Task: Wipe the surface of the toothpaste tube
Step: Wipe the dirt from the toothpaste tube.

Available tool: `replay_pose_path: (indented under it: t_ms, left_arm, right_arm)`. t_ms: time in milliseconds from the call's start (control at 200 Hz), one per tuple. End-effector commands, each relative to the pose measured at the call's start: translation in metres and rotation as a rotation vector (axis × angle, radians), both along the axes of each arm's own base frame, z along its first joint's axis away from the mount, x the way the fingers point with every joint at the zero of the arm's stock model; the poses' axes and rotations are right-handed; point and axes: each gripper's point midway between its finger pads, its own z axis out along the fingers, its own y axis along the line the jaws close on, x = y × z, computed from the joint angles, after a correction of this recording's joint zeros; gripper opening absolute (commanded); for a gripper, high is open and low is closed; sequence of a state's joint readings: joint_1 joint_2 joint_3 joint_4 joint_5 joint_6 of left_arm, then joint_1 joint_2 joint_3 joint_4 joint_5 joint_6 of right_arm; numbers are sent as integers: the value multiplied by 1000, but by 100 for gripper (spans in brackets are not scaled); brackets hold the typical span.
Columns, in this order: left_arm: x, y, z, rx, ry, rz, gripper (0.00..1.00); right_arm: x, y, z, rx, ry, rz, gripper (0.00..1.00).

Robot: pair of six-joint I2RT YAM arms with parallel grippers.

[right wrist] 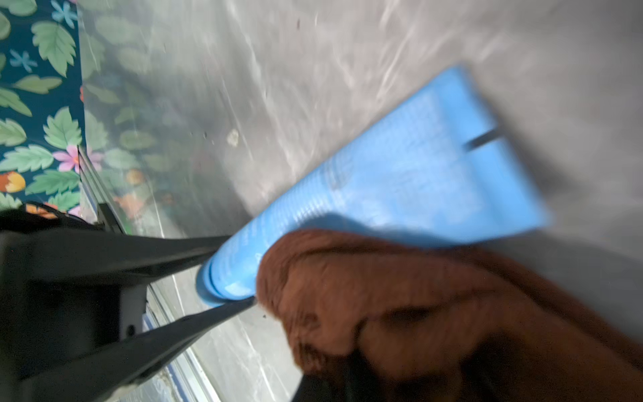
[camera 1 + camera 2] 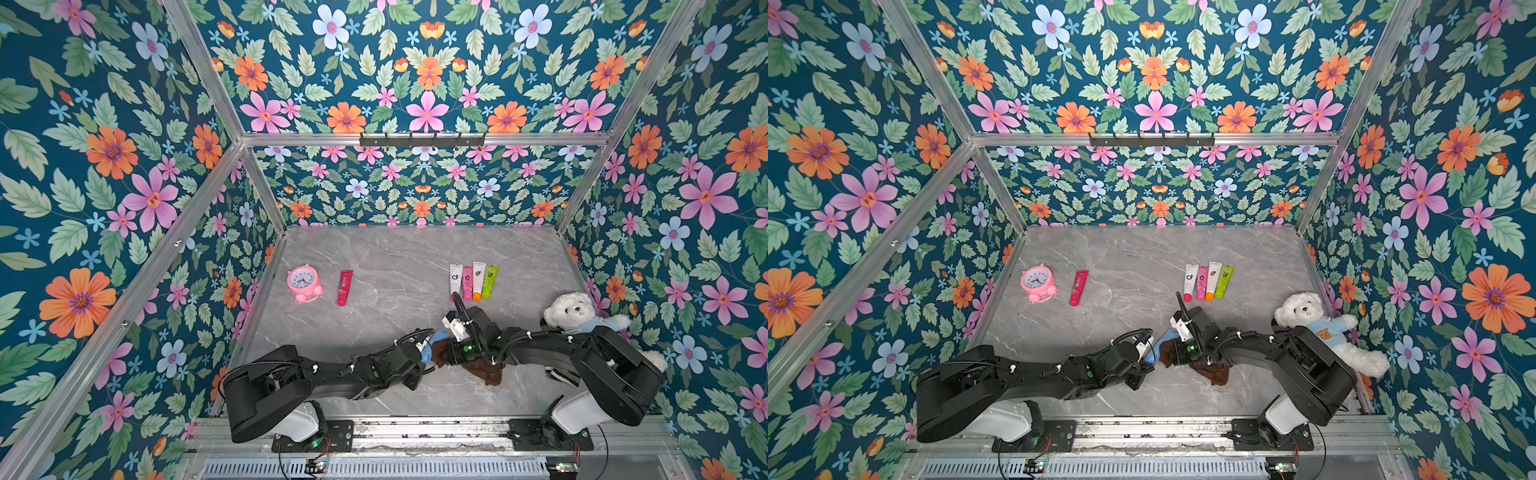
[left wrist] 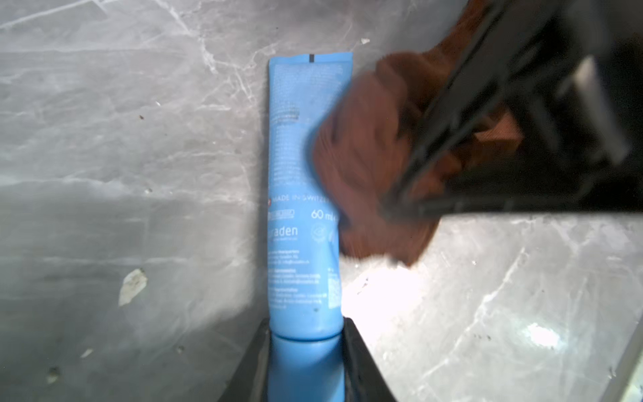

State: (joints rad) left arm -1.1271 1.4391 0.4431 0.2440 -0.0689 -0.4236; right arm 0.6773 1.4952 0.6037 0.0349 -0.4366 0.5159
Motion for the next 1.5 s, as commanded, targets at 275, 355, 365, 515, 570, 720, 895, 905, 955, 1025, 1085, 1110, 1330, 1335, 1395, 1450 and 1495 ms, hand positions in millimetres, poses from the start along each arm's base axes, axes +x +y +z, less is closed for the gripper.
replay_pose_path:
  t_ms: [275,355,365,515,570,720,895,905,955,1025,1085,1110,1330,1335,1395,1450,1495]
  left_arm:
    - [-9,12,-14,66,42,-9,0]
    - [-9,12,-15,69,44,-9,0]
    - [-9,12,-15,70,45,-9,0]
    - [-9,12,-16,74,48,-10,0]
    - [-9,11,-17,76,49,-12,0]
    - [-9,9,-18,80,53,-18,0]
    - [-9,10,-18,80,52,-15,0]
    - [-9,10,-18,79,52,-15,0]
    - [-9,10,-18,79,52,-17,0]
    - [-9,9,-17,77,53,-20,0]
    - [-10,9,-17,77,53,-20,0]
    - [-9,9,-17,75,51,-20,0]
    - [-9,11,-15,69,44,-13,0]
    - [-9,11,-15,69,45,-14,0]
    - [-10,10,-15,68,46,-19,0]
    - [-10,10,-16,70,50,-23,0]
    - [-11,8,-16,70,54,-29,0]
  right_arm:
    - [50,-12,14,-68,-74,-8,0]
    - [47,-11,4,-77,-51,-1,0]
    - [46,-11,2,-79,-49,0,0]
    - [29,-8,-13,-91,-15,19,0]
    - [21,-3,-15,-84,-8,35,0]
    - [-7,18,-10,-38,13,85,0]
    - [-26,26,-10,20,41,83,0]
    - [-27,25,-10,19,41,82,0]
    - [-26,21,-16,-5,40,70,0]
    - [-18,14,-22,-27,37,50,0]
    - [-6,5,-26,-28,45,19,0]
    - [0,1,-27,-27,48,1,0]
    - [43,-34,-32,-38,51,-123,0]
    - [44,-34,-32,-37,51,-125,0]
    - [46,-37,-33,-42,44,-133,0]
    - [44,-34,-32,-22,46,-127,0]
    - [41,-28,-30,1,50,-113,0]
